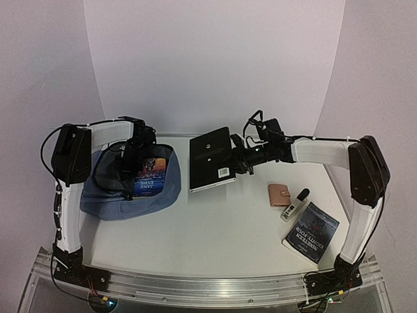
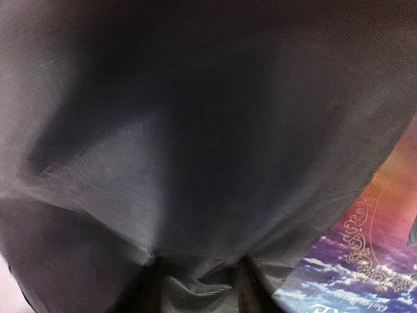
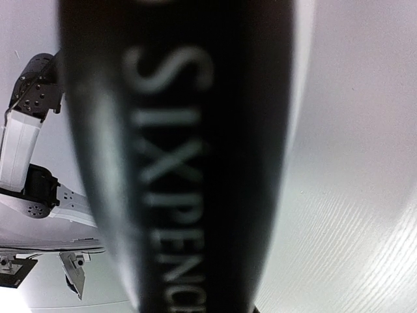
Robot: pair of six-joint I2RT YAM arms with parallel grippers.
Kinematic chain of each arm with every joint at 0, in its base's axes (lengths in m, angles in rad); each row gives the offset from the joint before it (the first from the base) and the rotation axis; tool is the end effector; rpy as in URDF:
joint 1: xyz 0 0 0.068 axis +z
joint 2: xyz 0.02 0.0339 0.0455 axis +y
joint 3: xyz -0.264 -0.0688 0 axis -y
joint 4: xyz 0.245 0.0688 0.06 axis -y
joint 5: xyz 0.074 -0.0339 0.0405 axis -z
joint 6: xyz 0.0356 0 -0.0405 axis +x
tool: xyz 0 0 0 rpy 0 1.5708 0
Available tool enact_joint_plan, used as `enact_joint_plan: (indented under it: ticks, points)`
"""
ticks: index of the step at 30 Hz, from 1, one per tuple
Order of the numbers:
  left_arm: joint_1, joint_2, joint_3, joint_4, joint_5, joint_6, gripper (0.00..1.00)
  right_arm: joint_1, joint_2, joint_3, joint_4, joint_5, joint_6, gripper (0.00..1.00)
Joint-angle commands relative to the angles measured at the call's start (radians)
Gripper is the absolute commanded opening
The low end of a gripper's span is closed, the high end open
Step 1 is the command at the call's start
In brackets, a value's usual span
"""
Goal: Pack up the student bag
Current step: Place the book in the student bag.
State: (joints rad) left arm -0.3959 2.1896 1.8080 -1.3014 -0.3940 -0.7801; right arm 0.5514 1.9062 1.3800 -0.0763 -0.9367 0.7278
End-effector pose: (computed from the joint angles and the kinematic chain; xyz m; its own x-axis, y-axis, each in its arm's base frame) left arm 0.3844 -0.1458 0.1868 -0.9301 -0.3152 -0.1887 -0.3635 0.8634 0.3499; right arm 0.3489 0.2482 0.2377 -0.9430 -0.1173 -0.3115 -0.3328 0.3147 0.8890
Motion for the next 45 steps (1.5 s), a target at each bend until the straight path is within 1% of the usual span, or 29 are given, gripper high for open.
enact_joint_plan:
  ticks: [1, 2, 3, 5, 7, 11, 14, 17, 21, 25, 28, 30, 35, 39, 42, 43, 45]
  points:
    - [0.008, -0.039, -0.062, 0.052, 0.105, 0.075, 0.08, 0.005, -0.101, 0.045, 0.088, -0.05, -0.053, 0.0]
    - [0.006, -0.051, -0.065, 0.075, 0.132, 0.087, 0.02, 0.005, -0.103, 0.045, 0.086, -0.05, -0.057, 0.0]
    - [0.002, -0.067, -0.065, 0.092, 0.153, 0.104, 0.0, 0.006, -0.106, 0.045, 0.084, -0.05, -0.058, 0.0]
    - [-0.03, -0.098, -0.052, 0.149, 0.189, 0.156, 0.0, 0.005, -0.111, 0.049, 0.081, -0.053, -0.062, 0.0]
    - [-0.072, -0.102, -0.003, 0.169, 0.223, 0.212, 0.0, 0.005, -0.114, 0.051, 0.079, -0.056, -0.067, 0.0]
    - [-0.15, -0.08, 0.119, 0.168, 0.309, 0.251, 0.0, 0.007, -0.113, 0.054, 0.078, -0.058, -0.071, 0.0]
    - [-0.171, -0.1, 0.144, 0.206, 0.383, 0.238, 0.0, 0.01, -0.109, 0.062, 0.078, -0.06, -0.067, 0.0]
    - [-0.176, -0.148, 0.136, 0.245, 0.444, 0.224, 0.0, 0.021, -0.103, 0.072, 0.078, -0.058, -0.062, 0.0]
    - [-0.179, -0.219, 0.096, 0.256, 0.454, 0.224, 0.0, 0.038, -0.077, 0.094, 0.078, -0.033, -0.05, 0.0]
    - [-0.179, -0.287, 0.034, 0.294, 0.471, 0.21, 0.0, 0.036, -0.027, 0.124, 0.078, 0.024, -0.009, 0.0]
    - [-0.179, -0.335, -0.022, 0.374, 0.509, 0.158, 0.0, 0.039, 0.019, 0.123, 0.086, 0.039, 0.07, 0.0]
    - [-0.179, -0.361, -0.052, 0.424, 0.528, 0.125, 0.0, 0.048, 0.058, 0.106, 0.119, 0.021, 0.132, 0.0]
    - [-0.179, -0.387, -0.057, 0.496, 0.552, 0.09, 0.0, 0.081, 0.131, 0.101, 0.209, -0.003, 0.203, 0.0]
    - [-0.179, -0.403, -0.06, 0.525, 0.582, 0.092, 0.0, 0.098, 0.19, 0.106, 0.359, -0.006, 0.305, 0.0]
    - [-0.179, -0.425, -0.078, 0.545, 0.606, 0.098, 0.0, 0.105, 0.228, 0.148, 0.396, -0.01, 0.323, 0.0]
    - [-0.179, -0.432, -0.09, 0.556, 0.616, 0.098, 0.0, 0.109, 0.237, 0.155, 0.424, -0.014, 0.339, 0.0]
    - [-0.179, -0.442, -0.107, 0.58, 0.64, 0.096, 0.0, 0.123, 0.261, 0.16, 0.545, -0.038, 0.415, 0.0]
